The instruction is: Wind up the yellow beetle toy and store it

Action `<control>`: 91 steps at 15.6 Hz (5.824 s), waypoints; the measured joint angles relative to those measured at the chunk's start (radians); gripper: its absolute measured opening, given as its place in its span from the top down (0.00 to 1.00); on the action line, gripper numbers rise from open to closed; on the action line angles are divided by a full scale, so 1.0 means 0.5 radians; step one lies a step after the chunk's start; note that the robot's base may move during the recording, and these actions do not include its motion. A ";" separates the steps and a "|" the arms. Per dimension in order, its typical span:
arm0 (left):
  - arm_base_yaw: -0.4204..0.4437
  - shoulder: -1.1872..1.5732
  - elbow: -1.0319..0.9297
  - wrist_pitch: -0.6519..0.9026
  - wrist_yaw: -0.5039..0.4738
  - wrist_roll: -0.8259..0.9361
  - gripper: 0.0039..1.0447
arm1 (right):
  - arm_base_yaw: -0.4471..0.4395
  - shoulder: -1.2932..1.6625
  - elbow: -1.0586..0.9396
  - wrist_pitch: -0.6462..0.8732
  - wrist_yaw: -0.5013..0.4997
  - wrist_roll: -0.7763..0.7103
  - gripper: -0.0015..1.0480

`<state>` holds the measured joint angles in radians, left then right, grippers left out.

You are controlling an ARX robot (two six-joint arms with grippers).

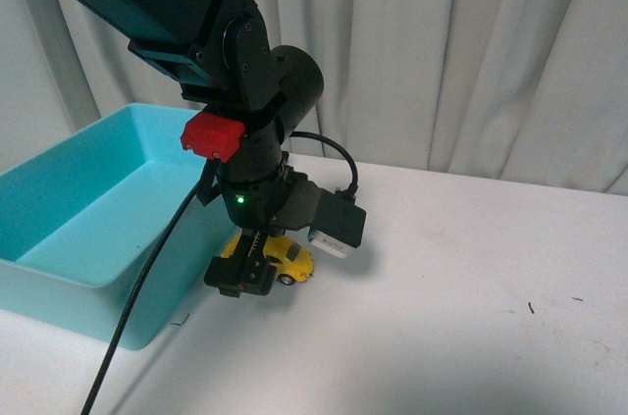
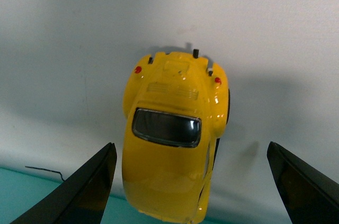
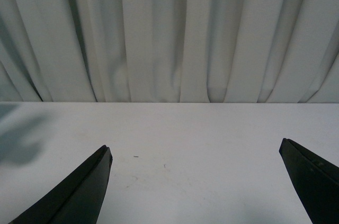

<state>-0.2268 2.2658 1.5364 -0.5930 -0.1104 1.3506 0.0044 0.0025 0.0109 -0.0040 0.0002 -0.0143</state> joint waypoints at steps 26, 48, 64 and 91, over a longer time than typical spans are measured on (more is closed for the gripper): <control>0.738 -0.119 0.227 -0.082 -0.101 -1.578 0.63 | 0.000 0.000 0.000 0.001 0.000 0.000 0.06; 0.745 -0.829 -0.359 0.510 0.247 -1.602 0.06 | 0.000 0.001 0.000 0.000 0.000 0.001 0.06; 0.639 -2.873 -2.518 2.248 0.414 -2.687 0.98 | 0.000 0.001 0.000 0.002 0.001 0.000 0.06; 0.456 -4.525 -3.050 1.217 0.222 -2.689 0.99 | 0.000 0.001 0.000 0.000 0.001 0.000 0.06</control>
<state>0.0013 0.0032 0.0116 0.0154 0.0006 0.0059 0.0044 0.0029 0.0109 -0.0040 0.0006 -0.0143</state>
